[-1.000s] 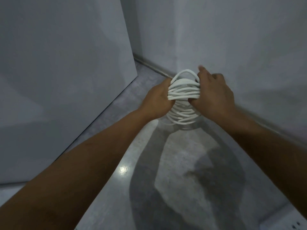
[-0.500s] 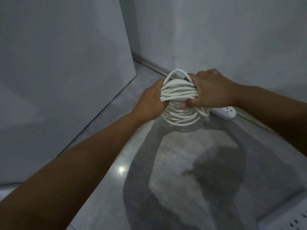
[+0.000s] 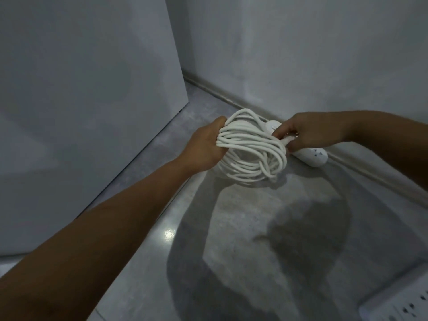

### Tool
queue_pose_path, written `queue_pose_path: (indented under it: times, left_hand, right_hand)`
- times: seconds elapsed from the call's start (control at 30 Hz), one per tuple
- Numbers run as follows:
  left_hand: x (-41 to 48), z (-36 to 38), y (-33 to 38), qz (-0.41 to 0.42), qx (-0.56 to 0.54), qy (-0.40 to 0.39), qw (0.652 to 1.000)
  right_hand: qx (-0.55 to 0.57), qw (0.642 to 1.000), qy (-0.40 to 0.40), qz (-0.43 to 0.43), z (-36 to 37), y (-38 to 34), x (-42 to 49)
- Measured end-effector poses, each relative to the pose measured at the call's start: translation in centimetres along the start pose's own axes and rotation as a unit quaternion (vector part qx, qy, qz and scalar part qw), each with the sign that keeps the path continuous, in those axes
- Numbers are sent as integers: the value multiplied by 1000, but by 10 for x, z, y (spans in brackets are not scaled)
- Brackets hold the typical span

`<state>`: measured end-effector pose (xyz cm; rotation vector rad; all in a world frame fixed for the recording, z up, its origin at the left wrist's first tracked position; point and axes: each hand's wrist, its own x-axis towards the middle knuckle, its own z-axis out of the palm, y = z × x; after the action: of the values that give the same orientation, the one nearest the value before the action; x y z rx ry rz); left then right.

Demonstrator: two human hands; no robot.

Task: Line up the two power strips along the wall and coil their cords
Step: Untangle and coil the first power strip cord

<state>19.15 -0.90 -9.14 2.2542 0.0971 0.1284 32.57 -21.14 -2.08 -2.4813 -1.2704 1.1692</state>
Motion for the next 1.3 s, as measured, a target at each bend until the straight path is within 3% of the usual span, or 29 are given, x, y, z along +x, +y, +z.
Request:
queue_pose_path:
  times: [0.1, 0.2, 0.43, 0.57, 0.63, 0.7, 0.77, 0.83, 0.9, 1.07, 1.3]
  left_hand:
    - [-2, 1, -4, -14, 3, 7, 1000]
    - [-1, 0, -6, -32, -16, 27, 999]
    - [3, 9, 0, -54, -27, -5, 998]
    - [15, 15, 7, -122, -86, -51, 987]
    - [25, 12, 9, -163, -128, -73, 976]
    - [33, 10, 13, -211, -160, -80, 961]
    - [39, 12, 11, -266, -187, -69, 943]
    - [42, 20, 3, -305, -207, -49, 928]
    - [43, 29, -6, -332, -195, -18, 923]
    - [39, 49, -31, -368, -160, 41, 915]
    - [50, 55, -51, -416, -116, 113, 895]
  right_hand:
    - [-94, 993, 74, -3, 7, 3, 2]
    - [-86, 984, 155, -4, 9, 16, 4]
    - [-96, 975, 202, 8, 27, 54, -2]
    - [-86, 971, 217, 49, 33, 63, -9]
    - [29, 962, 247, 112, 35, 59, -10]
    - [201, 924, 292, 143, 45, 51, -6]
    - [398, 845, 324, 151, 59, 33, -2]
    - [510, 781, 316, 172, 69, 19, 5]
    - [498, 793, 308, 169, 82, 14, 17]
    - [322, 844, 379, 201, 131, 11, 39]
    - [276, 824, 444, 218, 162, -7, 75]
